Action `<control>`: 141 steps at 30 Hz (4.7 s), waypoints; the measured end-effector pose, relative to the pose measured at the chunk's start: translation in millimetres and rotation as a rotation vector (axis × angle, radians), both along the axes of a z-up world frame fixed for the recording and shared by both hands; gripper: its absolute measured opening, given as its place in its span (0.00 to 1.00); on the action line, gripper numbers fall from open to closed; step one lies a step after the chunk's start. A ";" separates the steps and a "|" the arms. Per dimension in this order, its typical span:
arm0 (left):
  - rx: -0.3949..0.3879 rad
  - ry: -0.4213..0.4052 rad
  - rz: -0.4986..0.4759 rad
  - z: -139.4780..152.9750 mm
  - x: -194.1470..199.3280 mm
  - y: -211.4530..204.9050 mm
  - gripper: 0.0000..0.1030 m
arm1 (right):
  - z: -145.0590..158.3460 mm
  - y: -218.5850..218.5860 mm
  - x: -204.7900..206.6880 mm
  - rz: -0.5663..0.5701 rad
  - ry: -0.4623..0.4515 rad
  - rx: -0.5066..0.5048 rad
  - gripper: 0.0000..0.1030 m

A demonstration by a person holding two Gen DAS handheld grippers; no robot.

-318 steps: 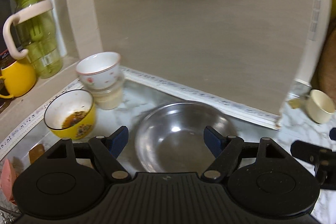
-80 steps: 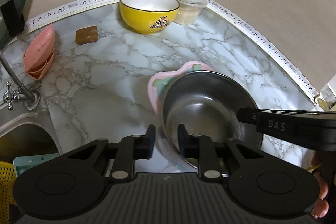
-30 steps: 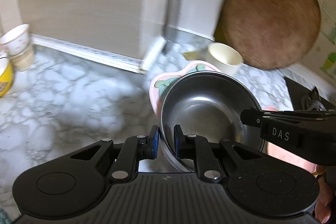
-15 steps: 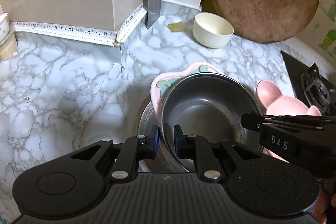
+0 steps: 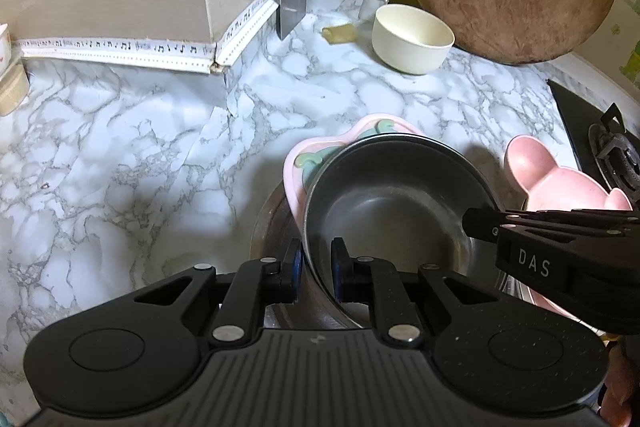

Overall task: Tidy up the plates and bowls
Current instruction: 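Carry the dark pan and lower it into the steel bowl, then open both tools and release the dark pan, then raise both tools and move them to the cream bowl by the wall, then close both tools on the cream bowl rim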

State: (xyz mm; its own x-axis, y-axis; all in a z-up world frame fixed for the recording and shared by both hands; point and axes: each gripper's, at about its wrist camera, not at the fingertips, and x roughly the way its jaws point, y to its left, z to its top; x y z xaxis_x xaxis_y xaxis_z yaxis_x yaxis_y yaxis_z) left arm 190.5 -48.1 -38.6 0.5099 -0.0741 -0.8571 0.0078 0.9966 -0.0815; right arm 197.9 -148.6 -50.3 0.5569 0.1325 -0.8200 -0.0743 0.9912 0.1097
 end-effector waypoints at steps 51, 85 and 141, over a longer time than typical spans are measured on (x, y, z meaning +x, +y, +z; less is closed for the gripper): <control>-0.014 -0.215 -0.101 59.5 -24.3 18.5 0.45 | 62.7 6.9 -44.1 0.033 -0.180 0.000 0.56; 0.050 -0.212 -0.048 62.5 160.3 -27.6 0.74 | 76.8 -81.4 119.7 -0.075 -0.215 0.006 0.95; 0.114 -0.013 -0.079 -46.7 301.0 -87.4 0.15 | -50.2 -93.2 265.4 -0.114 0.045 0.074 0.15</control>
State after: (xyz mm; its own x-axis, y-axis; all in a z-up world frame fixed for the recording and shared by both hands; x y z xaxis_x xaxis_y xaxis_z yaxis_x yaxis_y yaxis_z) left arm 491.5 -135.5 -85.3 0.5174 -0.0167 -0.8556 0.0870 0.9957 0.0332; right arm 463.3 -241.8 -100.5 0.5344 0.1313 -0.8349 0.0451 0.9820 0.1833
